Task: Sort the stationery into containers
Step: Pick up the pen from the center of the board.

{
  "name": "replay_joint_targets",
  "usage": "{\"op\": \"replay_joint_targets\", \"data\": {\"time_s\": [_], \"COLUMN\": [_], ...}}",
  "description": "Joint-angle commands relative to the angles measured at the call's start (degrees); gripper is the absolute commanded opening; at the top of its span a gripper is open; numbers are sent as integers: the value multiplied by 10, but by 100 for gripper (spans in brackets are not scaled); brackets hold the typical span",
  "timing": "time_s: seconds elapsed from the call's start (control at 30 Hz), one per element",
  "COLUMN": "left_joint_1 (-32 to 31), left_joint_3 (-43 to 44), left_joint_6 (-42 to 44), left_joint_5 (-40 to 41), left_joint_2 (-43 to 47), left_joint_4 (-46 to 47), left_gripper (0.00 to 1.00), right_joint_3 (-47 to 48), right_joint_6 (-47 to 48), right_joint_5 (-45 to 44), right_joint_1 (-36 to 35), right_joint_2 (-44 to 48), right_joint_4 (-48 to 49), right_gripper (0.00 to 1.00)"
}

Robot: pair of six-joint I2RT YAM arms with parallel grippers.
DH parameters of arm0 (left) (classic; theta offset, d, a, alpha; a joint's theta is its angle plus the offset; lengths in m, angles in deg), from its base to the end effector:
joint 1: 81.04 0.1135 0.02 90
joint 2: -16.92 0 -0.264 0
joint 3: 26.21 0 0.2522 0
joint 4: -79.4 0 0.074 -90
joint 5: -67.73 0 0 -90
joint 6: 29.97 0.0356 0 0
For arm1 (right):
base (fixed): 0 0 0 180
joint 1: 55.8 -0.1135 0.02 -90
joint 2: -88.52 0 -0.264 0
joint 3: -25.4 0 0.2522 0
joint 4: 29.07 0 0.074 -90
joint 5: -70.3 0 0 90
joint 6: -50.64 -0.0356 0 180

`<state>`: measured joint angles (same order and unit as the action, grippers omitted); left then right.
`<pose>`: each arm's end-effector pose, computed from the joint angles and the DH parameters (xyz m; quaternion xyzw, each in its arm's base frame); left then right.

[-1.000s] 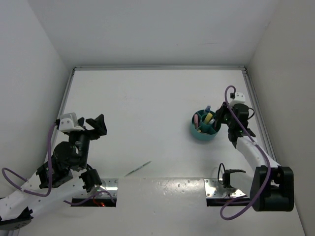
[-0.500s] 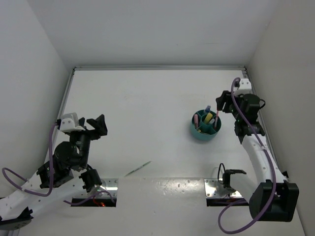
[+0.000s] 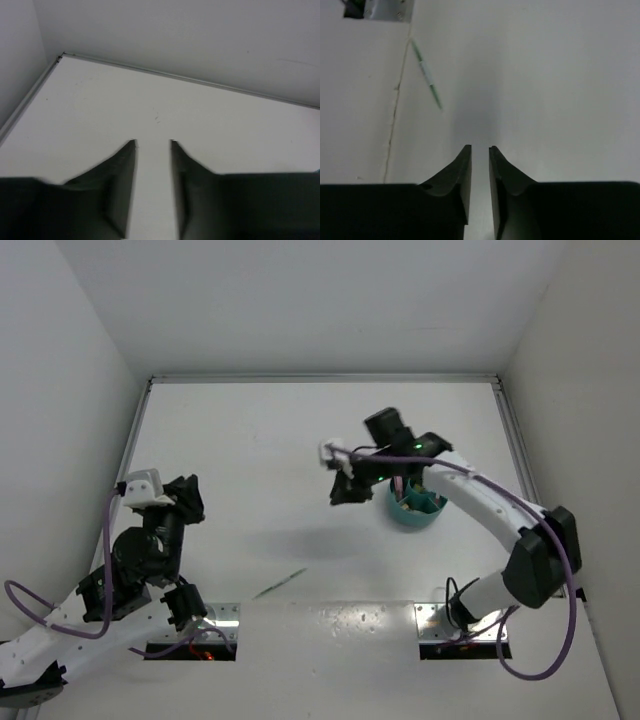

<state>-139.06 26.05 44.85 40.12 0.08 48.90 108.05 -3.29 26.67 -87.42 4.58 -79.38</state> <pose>0.0601 -0.0367 0.3439 -0.1441 0.6778 -0.0946 0.7148 0.2466 0.1821 0.2931 -0.5910 0.6489 0.3598 0.3165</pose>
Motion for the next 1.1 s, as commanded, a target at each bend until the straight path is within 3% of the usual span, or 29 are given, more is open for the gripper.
{"op": "replay_joint_targets", "data": {"time_s": [0.0,0.07,0.17,0.33,0.53,1.07], "left_joint_1": [5,5,11,11,11,11], "left_joint_3": [0,0,5,5,5,5], "left_joint_6": [4,-4,-29,-42,-42,-42], "left_joint_5": [26,56,106,129,129,107], "left_joint_2": [-6,0,16,42,48,59], "left_joint_4": [16,10,-5,-13,-13,-13], "left_gripper": [48,74,79,79,79,79], "right_joint_3": [35,35,29,28,85,135], "right_joint_6": [66,48,30,30,24,13], "right_joint_5": [-92,-169,-215,-221,-262,-305], "right_joint_1": [-90,-162,-229,-287,-334,-396], "right_joint_2": [-55,-84,-130,-170,-248,-333], "right_joint_4": [-34,0,24,58,65,44], "right_gripper": [24,39,50,49,31,29]}}
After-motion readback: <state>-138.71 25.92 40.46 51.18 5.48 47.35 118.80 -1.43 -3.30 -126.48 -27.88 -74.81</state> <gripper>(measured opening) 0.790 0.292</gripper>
